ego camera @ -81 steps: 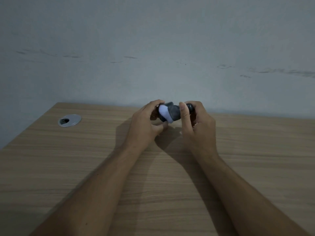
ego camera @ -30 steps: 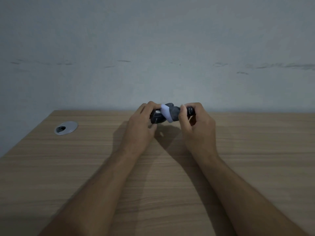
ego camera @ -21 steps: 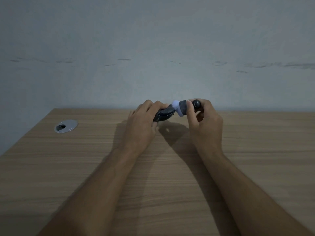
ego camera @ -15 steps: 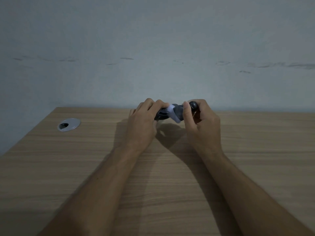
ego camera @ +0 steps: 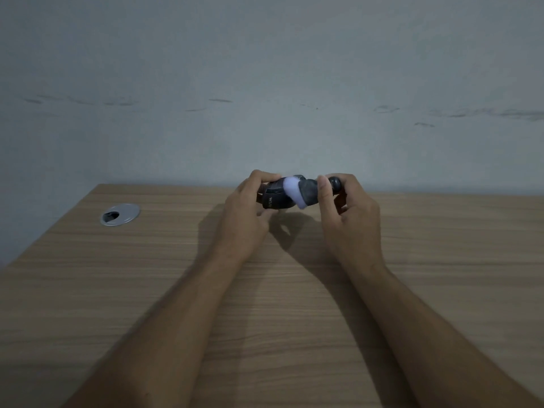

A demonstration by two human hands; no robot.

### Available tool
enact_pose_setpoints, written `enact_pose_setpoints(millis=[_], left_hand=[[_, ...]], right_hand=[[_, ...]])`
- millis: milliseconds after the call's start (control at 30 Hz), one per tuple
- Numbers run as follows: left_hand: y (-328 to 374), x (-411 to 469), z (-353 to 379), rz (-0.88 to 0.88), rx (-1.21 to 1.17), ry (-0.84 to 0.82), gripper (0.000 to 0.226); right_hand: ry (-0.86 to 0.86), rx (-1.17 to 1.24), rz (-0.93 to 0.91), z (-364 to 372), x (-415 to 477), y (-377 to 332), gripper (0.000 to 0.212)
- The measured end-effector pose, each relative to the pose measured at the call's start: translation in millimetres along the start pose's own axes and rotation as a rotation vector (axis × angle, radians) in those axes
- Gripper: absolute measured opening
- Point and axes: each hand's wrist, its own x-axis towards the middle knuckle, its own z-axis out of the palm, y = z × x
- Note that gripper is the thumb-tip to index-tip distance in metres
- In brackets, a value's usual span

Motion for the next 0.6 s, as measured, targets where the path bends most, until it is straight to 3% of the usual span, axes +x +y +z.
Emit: enact_pose_setpoints(millis=[200, 433, 600], left_hand=[[1.0, -2.1, -0.7, -0.127, -0.184, -0.049, 0.064], [-1.1, -1.1, -0.1, -0.146, -0.145, -0.066, 0.061], [-3.7, 0.6, 1.5, -0.177, -0.166, -0.05, 0.057]], right_hand=[[0.043, -0.001, 0.121, -4.1, 4.3, 9.8, 0.015], [-0.031, 0.053, 0.01, -1.7, 1.5, 0.4, 0.018], [0.038, -0.026, 0.089, -2.4, 4.8, 9.1, 0.015]])
